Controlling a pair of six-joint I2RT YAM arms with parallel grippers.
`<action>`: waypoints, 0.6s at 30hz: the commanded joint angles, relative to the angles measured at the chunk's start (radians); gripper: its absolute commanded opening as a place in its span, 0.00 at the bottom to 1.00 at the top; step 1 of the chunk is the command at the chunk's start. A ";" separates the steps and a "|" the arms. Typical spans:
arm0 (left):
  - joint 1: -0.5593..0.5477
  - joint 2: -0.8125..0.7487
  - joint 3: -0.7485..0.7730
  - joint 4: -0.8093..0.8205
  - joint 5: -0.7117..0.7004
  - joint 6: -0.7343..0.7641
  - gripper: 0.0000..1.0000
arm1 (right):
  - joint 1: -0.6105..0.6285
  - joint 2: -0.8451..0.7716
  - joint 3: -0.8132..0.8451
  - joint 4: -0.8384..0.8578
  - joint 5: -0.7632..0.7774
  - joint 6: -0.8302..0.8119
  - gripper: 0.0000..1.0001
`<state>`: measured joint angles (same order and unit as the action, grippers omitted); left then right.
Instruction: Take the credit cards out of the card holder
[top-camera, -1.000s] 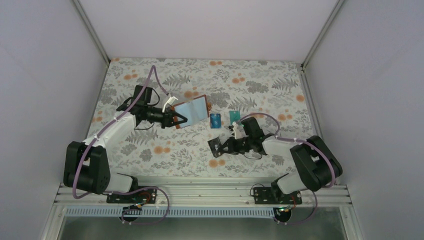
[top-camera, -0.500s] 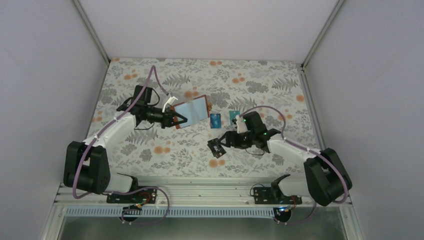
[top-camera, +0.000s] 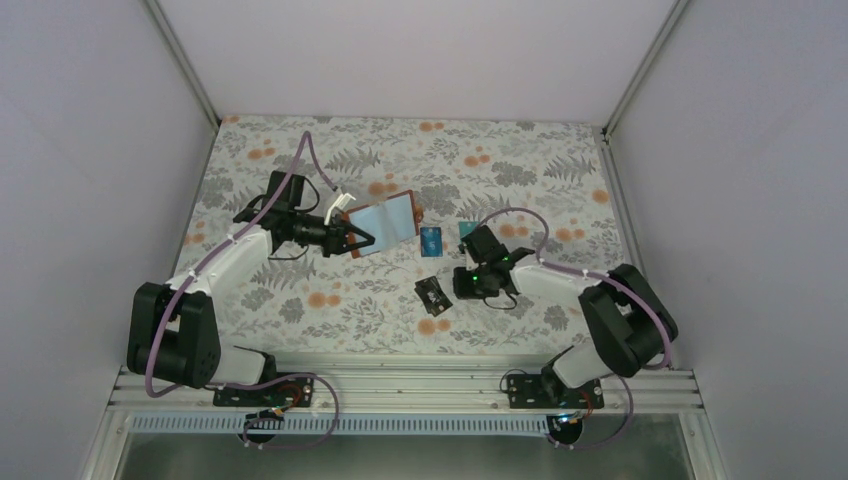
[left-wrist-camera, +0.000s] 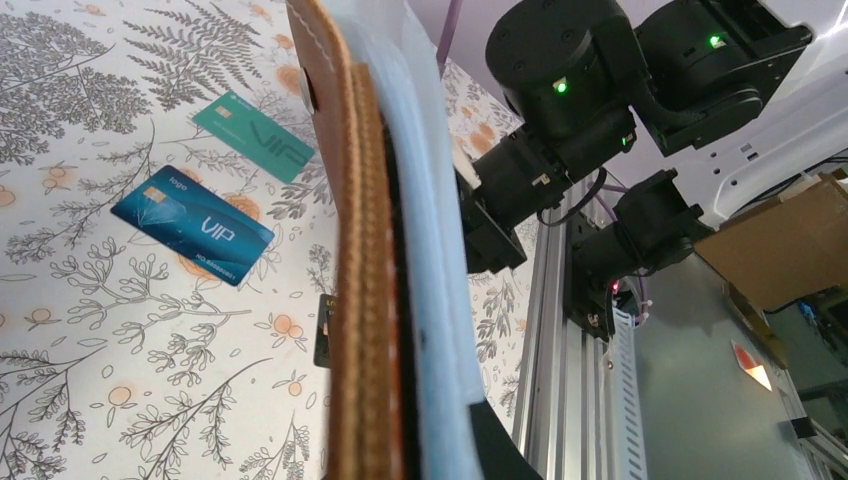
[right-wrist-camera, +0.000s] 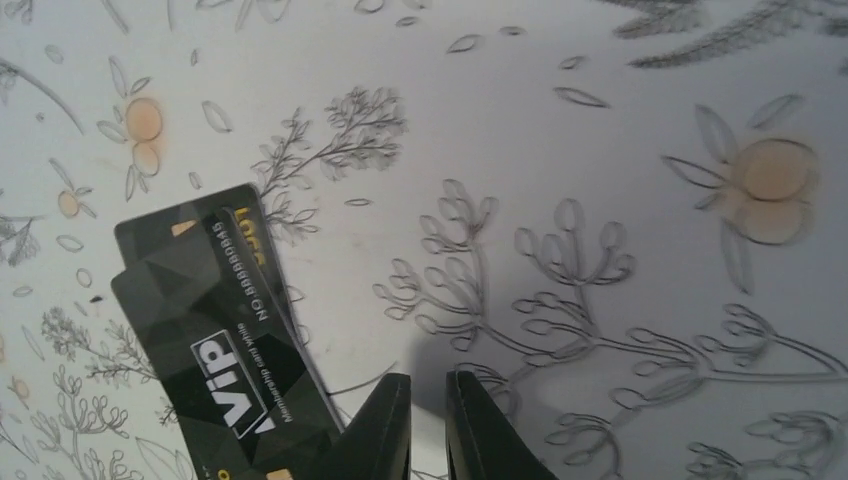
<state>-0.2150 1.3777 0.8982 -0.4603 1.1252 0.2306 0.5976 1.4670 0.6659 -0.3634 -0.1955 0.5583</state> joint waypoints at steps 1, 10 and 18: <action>0.004 -0.004 -0.005 0.021 0.025 0.006 0.02 | 0.075 0.075 0.034 -0.043 0.114 0.001 0.09; 0.004 0.001 -0.006 0.022 0.025 0.004 0.02 | 0.211 0.102 0.030 -0.082 0.091 0.092 0.06; 0.004 -0.003 -0.012 0.020 0.036 0.009 0.02 | 0.251 0.071 0.055 -0.131 0.133 0.125 0.06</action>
<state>-0.2150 1.3792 0.8970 -0.4580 1.1255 0.2302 0.8276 1.5360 0.7204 -0.3672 -0.1036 0.6544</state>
